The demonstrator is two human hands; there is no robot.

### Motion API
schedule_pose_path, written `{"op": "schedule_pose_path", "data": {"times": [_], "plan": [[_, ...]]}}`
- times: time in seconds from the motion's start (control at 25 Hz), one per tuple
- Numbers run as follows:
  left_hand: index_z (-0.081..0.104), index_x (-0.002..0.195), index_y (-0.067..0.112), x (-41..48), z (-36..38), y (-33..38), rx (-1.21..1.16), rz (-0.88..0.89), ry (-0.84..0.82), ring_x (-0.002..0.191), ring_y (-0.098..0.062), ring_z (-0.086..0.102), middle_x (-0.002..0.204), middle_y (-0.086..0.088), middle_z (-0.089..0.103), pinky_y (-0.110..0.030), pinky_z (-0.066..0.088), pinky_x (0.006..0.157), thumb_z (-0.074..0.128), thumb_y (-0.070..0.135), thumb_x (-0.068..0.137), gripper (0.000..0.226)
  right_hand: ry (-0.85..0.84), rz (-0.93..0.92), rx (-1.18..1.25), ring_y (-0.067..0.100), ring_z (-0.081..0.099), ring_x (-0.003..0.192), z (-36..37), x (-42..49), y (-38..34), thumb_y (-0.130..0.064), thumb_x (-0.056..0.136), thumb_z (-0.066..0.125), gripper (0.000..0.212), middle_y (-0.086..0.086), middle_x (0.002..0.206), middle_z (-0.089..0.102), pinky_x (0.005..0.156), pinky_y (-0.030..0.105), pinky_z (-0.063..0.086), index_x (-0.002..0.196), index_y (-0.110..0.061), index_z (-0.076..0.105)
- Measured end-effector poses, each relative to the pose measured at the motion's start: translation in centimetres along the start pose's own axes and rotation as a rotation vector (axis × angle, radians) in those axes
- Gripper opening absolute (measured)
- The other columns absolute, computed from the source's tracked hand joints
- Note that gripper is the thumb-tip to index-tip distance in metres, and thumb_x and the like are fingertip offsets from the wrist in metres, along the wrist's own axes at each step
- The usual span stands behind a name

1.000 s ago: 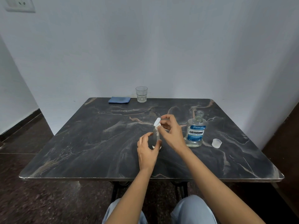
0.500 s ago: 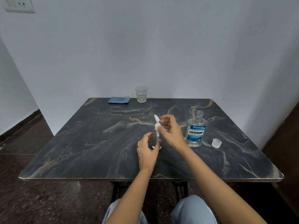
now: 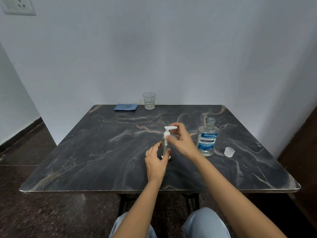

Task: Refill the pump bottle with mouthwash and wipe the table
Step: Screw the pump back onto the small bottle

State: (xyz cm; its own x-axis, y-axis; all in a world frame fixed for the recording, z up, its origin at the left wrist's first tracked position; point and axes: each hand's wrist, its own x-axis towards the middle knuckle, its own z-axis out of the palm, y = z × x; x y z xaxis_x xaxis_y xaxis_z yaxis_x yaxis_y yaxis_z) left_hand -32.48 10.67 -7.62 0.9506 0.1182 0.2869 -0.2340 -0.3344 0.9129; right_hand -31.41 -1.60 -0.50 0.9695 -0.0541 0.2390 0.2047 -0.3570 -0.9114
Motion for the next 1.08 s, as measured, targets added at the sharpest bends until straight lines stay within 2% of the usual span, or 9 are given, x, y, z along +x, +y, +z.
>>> {"op": "schedule_pose_path", "data": {"times": [0.08,0.28,0.36,0.48,0.64,0.76,0.84,1.0,1.08], "plan": [[0.062,0.12,0.023,0.0,0.0,0.0,0.002,0.005,0.0,0.115,-0.006,0.047,0.116,0.012,0.061,-0.039,0.042,0.102,0.068,0.04,0.085,0.039,-0.04,0.013,0.079,0.007,0.055,0.118,-0.1,0.1,0.0,-0.019,0.09,0.062,0.04,-0.008,0.123,0.062,0.103,0.033,0.042,0.124,-0.026,0.044],[0.062,0.12,0.023,0.0,0.1,-0.1,0.013,0.004,-0.007,0.115,-0.006,0.047,0.118,0.011,0.061,-0.04,0.042,0.102,0.067,0.041,0.085,0.04,-0.039,-0.012,0.042,0.012,0.06,0.106,-0.2,0.3,0.2,-0.021,0.083,0.069,0.039,-0.005,0.113,0.063,0.096,0.035,0.049,0.116,-0.028,0.049],[0.062,0.12,0.023,0.0,0.1,0.0,0.011,0.01,-0.005,0.114,-0.005,0.047,0.115,0.013,0.061,-0.041,0.043,0.101,0.067,0.041,0.085,0.04,-0.061,-0.015,0.022,0.013,0.058,0.106,-0.3,0.4,0.0,-0.023,0.082,0.071,0.038,-0.005,0.111,0.06,0.092,0.031,0.048,0.114,-0.026,0.051],[0.06,0.119,0.029,-0.2,0.0,0.1,-0.019,-0.017,-0.003,0.11,-0.004,0.048,0.111,0.016,0.057,-0.04,0.048,0.095,0.069,0.042,0.083,0.039,-0.147,-0.035,0.036,0.009,0.059,0.108,-0.8,0.9,-0.6,-0.017,0.09,0.062,0.026,-0.006,0.114,0.063,0.093,0.026,0.046,0.115,-0.022,0.059],[0.051,0.132,0.028,-0.2,0.1,-0.1,0.018,-0.031,-0.067,0.115,-0.013,0.054,0.124,0.005,0.059,-0.04,0.048,0.098,0.066,0.047,0.083,0.055,-0.231,-0.047,-0.017,0.009,0.062,0.108,-1.7,1.5,-0.7,-0.018,0.09,0.064,0.022,-0.006,0.111,0.069,0.099,0.036,0.048,0.111,-0.021,0.069],[0.047,0.135,0.029,-0.1,0.4,-0.5,0.089,-0.006,-0.096,0.101,-0.016,0.062,0.111,0.009,0.065,-0.041,0.052,0.091,0.058,0.058,0.079,0.064,-0.203,-0.031,-0.027,0.012,0.065,0.104,-1.7,1.7,-0.5,-0.014,0.083,0.072,0.023,-0.002,0.105,0.072,0.1,0.044,0.049,0.106,-0.014,0.071],[0.048,0.135,0.027,-0.1,0.5,-0.6,0.107,-0.016,-0.088,0.101,-0.016,0.062,0.109,0.008,0.066,-0.041,0.052,0.091,0.058,0.057,0.079,0.064,-0.208,-0.03,-0.045,0.012,0.064,0.104,-1.8,1.8,-0.6,-0.016,0.082,0.073,0.023,-0.002,0.105,0.071,0.1,0.045,0.048,0.105,-0.015,0.07],[0.048,0.138,0.021,-0.1,0.4,-0.1,0.104,-0.039,-0.068,0.114,-0.017,0.057,0.118,0.002,0.065,-0.041,0.049,0.098,0.068,0.042,0.084,0.062,-0.374,-0.043,-0.138,0.003,0.059,0.11,-2.6,2.3,-1.7,-0.02,0.087,0.068,0.024,-0.01,0.111,0.068,0.099,0.027,0.043,0.11,-0.021,0.069],[0.051,0.135,0.021,-0.1,0.3,0.0,0.098,-0.03,-0.066,0.109,-0.013,0.06,0.115,0.003,0.067,-0.038,0.05,0.096,0.071,0.038,0.084,0.057,-0.39,-0.028,-0.145,0.002,0.061,0.108,-2.8,2.5,-1.8,-0.022,0.086,0.069,0.024,-0.011,0.11,0.069,0.098,0.026,0.043,0.11,-0.021,0.071]]}}
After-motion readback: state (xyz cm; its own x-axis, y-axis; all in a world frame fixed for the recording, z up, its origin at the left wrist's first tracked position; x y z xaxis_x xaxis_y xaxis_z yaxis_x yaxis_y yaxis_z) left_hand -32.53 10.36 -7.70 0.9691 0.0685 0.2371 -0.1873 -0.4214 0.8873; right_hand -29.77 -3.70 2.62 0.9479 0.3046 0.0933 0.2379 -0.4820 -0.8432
